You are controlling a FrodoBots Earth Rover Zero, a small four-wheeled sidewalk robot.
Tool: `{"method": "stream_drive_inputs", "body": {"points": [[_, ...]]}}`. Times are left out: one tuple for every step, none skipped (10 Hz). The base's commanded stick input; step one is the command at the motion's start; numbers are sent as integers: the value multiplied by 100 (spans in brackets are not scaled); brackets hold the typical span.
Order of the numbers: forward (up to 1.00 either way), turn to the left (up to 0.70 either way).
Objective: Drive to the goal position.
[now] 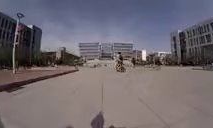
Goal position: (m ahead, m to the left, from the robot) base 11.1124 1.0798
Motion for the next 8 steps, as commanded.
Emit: {"method": "stream_drive_inputs", "body": {"points": [[100,0],[100,0],[100,0],[100,0],[100,0],[100,0],[100,2],[100,10]]}}
